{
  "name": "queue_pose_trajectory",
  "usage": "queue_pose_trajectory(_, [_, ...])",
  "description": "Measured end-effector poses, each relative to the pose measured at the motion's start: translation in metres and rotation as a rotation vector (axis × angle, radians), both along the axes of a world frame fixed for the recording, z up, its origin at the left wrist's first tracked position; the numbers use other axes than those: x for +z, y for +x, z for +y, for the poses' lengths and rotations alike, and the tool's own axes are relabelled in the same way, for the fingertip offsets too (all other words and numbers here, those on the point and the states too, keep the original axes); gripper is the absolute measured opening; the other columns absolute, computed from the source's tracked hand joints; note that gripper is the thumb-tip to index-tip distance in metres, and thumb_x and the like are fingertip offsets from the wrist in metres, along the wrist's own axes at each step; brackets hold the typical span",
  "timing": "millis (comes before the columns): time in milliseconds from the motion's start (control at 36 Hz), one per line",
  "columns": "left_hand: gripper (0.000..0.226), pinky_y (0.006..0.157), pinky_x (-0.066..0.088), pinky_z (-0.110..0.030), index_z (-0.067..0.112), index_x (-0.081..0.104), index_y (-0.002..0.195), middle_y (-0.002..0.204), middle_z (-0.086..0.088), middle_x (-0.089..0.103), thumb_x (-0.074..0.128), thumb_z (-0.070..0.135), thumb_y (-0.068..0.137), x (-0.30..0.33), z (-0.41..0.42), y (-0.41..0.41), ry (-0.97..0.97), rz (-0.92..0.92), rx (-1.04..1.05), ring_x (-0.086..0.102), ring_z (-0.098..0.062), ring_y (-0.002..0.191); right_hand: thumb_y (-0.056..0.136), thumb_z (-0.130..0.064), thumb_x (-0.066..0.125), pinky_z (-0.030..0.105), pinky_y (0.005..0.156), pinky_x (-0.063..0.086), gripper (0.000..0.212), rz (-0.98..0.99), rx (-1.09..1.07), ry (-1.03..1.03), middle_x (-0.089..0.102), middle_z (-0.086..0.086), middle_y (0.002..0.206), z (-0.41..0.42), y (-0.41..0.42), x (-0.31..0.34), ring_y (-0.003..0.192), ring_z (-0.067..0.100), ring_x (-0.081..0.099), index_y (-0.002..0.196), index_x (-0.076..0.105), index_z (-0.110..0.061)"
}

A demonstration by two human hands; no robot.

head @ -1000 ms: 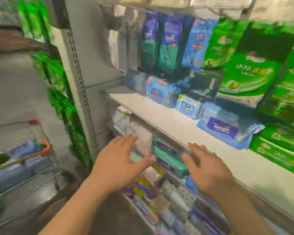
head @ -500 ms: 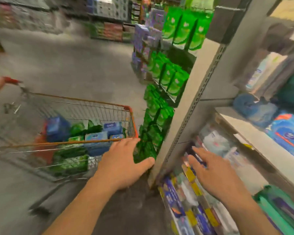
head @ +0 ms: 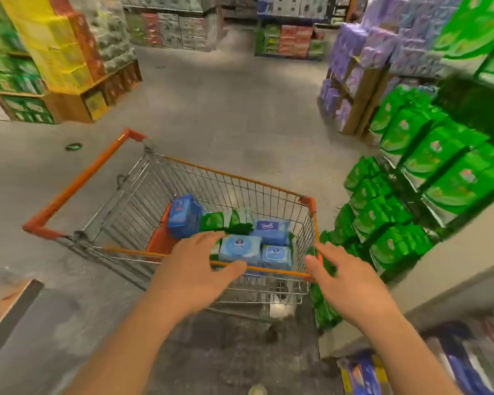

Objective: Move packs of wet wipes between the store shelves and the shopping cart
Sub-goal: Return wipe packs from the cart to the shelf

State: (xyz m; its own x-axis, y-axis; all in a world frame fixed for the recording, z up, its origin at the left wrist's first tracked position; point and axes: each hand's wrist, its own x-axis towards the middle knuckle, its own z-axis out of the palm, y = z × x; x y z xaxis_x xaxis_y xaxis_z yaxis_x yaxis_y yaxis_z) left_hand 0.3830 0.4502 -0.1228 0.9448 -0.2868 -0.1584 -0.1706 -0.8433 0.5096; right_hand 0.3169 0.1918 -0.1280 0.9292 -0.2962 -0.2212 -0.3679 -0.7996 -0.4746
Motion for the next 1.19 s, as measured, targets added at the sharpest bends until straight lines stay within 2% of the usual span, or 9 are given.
queue_pose_trajectory(83, [0.1,0.112,0.038,-0.041,0.039,0.034,0.15,0.154,0.014,0.038,0.037,0.091,0.064,-0.004,0.005,0.033,0.007,0.021,0.071,0.037,-0.012,0.139,0.096,-0.067,0.042,0.04,0.123,0.028,0.064,-0.01,0.053,0.03,0.035,-0.007,0.163,-0.004,0.041,-0.009,0.15,0.013,0.032,0.153,0.042,-0.036])
queue_pose_trajectory(306, [0.08,0.107,0.037,-0.036,0.041,0.032,0.153,0.153,0.013,0.039,0.046,0.078,0.083,-0.011,0.018,0.097,0.053,0.048,0.162,0.04,-0.012,0.136,0.095,-0.068,0.043,0.038,0.121,0.033,0.066,0.028,0.183,0.079,0.04,-0.01,0.16,0.001,0.134,-0.023,0.149,0.017,0.035,0.152,0.043,-0.035])
queue_pose_trajectory(389, [0.077,0.102,0.041,-0.033,0.037,0.038,0.151,0.143,0.01,0.049,0.05,0.074,0.083,-0.014,0.028,0.114,0.02,0.062,0.182,0.047,-0.011,0.127,0.096,-0.067,0.044,0.036,0.118,0.036,0.065,0.059,0.221,0.096,0.041,-0.011,0.159,0.01,0.159,-0.024,0.147,0.016,0.038,0.153,0.043,-0.035])
queue_pose_trajectory(500, [0.088,0.1,0.048,-0.04,0.045,0.043,0.145,0.131,0.012,0.056,0.039,0.093,0.07,-0.028,0.051,0.142,-0.026,0.125,0.213,0.058,-0.011,0.114,0.098,-0.065,0.041,0.031,0.112,0.038,0.063,0.122,0.265,0.08,0.039,-0.011,0.16,0.028,0.189,-0.028,0.142,0.015,0.044,0.154,0.038,-0.036])
queue_pose_trajectory(583, [0.097,0.102,0.048,-0.046,0.051,0.041,0.142,0.132,0.015,0.056,0.027,0.102,0.061,-0.048,0.071,0.168,-0.029,0.144,0.234,0.054,-0.012,0.121,0.097,-0.066,0.038,0.031,0.111,0.039,0.064,0.175,0.27,0.068,0.038,-0.011,0.161,0.044,0.213,-0.038,0.141,0.015,0.045,0.156,0.035,-0.039])
queue_pose_trajectory(861, [0.073,0.1,0.036,-0.031,0.039,0.04,0.149,0.148,0.006,0.045,0.055,0.069,0.085,-0.08,0.114,0.251,-0.089,0.264,0.181,0.045,-0.013,0.13,0.1,-0.063,0.042,0.032,0.108,0.041,0.058,0.335,0.217,0.1,0.04,-0.007,0.16,0.106,0.275,-0.072,0.139,0.018,0.048,0.154,0.036,-0.042])
queue_pose_trajectory(972, [0.079,0.109,0.04,-0.038,0.04,0.038,0.149,0.15,0.006,0.045,0.051,0.078,0.081,-0.102,0.126,0.275,-0.002,0.264,0.134,0.046,-0.016,0.133,0.101,-0.063,0.04,0.034,0.108,0.041,0.058,0.4,0.225,0.091,0.038,-0.009,0.161,0.124,0.29,-0.091,0.138,0.019,0.049,0.155,0.032,-0.044])
queue_pose_trajectory(1083, [0.09,0.097,0.051,-0.041,0.042,0.045,0.141,0.129,0.013,0.059,0.032,0.096,0.07,-0.135,0.13,0.286,0.062,0.271,0.107,0.056,-0.015,0.119,0.1,-0.061,0.041,0.036,0.104,0.045,0.057,0.465,0.244,0.095,0.039,-0.005,0.161,0.13,0.302,-0.116,0.131,0.022,0.055,0.155,0.034,-0.044])
queue_pose_trajectory(1194, [0.08,0.1,0.048,-0.038,0.038,0.047,0.142,0.136,0.007,0.058,0.044,0.085,0.077,-0.162,0.127,0.294,0.09,0.309,0.09,0.053,-0.018,0.123,0.101,-0.058,0.045,0.037,0.111,0.039,0.059,0.577,0.245,0.146,0.031,-0.009,0.165,0.127,0.317,-0.15,0.142,0.021,0.045,0.156,0.033,-0.04])
